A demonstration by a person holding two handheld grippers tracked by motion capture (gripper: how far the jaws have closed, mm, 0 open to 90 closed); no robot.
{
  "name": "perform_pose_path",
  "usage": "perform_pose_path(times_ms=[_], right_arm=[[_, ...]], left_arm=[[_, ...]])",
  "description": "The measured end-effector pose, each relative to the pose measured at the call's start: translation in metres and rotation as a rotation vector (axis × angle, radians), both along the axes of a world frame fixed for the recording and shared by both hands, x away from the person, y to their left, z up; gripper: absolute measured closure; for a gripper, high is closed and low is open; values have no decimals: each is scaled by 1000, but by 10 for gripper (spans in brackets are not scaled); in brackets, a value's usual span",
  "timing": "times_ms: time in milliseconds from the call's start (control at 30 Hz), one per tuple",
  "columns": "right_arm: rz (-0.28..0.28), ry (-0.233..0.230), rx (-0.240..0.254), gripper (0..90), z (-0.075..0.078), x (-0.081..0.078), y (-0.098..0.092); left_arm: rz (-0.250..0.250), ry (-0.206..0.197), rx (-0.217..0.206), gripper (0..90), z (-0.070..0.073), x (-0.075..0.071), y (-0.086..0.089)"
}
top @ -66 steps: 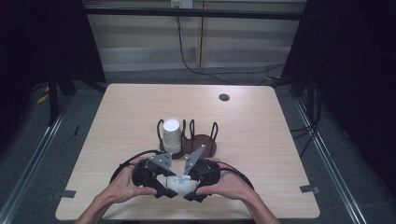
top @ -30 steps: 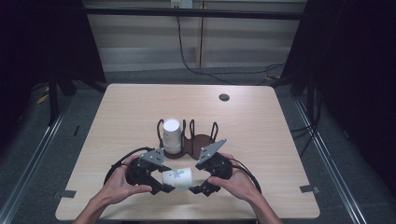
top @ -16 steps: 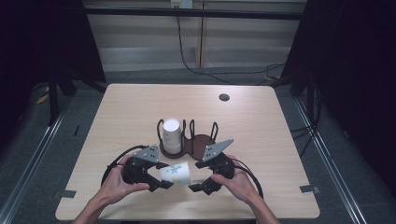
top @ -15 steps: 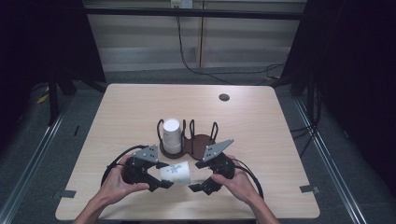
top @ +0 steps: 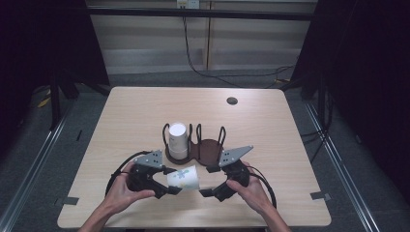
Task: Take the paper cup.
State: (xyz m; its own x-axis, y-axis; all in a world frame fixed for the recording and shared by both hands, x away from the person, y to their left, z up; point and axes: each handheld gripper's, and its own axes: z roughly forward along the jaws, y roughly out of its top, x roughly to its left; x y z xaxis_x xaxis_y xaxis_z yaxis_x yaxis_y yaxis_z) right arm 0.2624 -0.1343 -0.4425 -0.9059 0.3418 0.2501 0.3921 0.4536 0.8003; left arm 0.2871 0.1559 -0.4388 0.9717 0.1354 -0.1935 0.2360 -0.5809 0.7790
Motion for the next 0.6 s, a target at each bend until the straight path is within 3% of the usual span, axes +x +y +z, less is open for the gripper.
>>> perform_pose_path(times_ms=[167, 400, 600], right_arm=[[-1, -5, 85, 129, 1, -1, -5], [-12, -5, 122, 128, -2, 0, -6], [-10, -16, 154, 128, -1, -1, -6]], left_arm=[[-2, -3, -26, 368, 1, -2, 0], [-13, -18, -36, 367, 3, -7, -2], [-5, -23, -79, 366, 3, -8, -2]])
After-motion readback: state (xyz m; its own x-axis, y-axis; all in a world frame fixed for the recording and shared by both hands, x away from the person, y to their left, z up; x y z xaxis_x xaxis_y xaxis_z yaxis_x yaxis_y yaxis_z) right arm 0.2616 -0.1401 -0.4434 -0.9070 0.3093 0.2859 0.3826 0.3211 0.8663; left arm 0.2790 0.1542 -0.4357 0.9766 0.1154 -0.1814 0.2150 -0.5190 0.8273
